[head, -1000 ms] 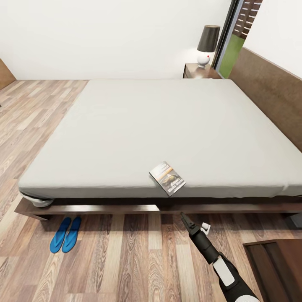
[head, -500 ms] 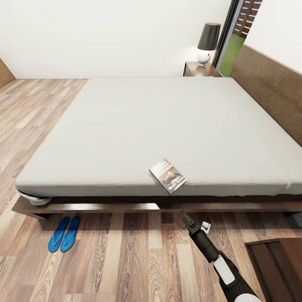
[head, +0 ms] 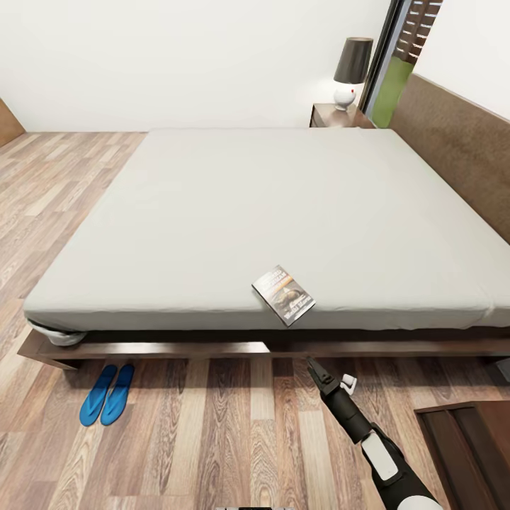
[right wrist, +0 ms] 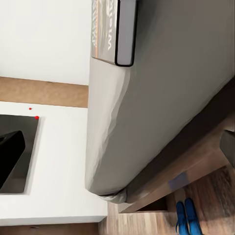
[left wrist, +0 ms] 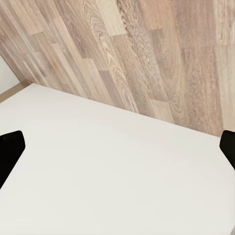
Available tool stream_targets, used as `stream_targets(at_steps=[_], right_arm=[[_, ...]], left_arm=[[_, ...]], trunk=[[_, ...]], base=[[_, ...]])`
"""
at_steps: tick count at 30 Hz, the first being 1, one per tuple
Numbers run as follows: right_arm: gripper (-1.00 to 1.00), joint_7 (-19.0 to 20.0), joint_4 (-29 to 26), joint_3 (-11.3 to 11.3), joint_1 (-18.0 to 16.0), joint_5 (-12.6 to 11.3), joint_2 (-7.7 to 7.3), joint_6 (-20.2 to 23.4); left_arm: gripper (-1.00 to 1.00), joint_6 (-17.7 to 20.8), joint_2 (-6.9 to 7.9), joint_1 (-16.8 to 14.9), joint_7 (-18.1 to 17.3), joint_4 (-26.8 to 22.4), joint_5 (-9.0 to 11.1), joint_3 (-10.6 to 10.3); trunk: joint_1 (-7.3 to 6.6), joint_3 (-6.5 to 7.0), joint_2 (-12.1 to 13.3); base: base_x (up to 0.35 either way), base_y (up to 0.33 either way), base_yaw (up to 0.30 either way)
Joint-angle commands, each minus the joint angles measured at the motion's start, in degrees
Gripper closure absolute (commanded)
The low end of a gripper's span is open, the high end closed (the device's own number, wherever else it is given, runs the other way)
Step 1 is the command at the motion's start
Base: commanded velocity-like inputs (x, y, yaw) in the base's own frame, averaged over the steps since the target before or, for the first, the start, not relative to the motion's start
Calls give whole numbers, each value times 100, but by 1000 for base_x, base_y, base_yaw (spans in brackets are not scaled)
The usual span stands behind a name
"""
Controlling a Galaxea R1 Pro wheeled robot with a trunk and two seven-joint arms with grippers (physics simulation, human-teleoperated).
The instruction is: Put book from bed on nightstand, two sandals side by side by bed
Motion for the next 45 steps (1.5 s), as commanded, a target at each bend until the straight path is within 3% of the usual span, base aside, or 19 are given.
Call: stream_targets(at_steps=[1, 45], right_arm=[[-100, 21, 1, -26, -3, -11, -5, 60], [-100, 33, 35, -26, -2, -25, -38, 60]], left_arm=[[-100, -30, 0, -1, 3, 1, 61, -39], [-100, 42, -1, -1, -59, 2, 37, -48]], trunk=[[-1, -3, -1], [-1, -3, -1]], base=[[0, 0, 0], [22, 7, 0]])
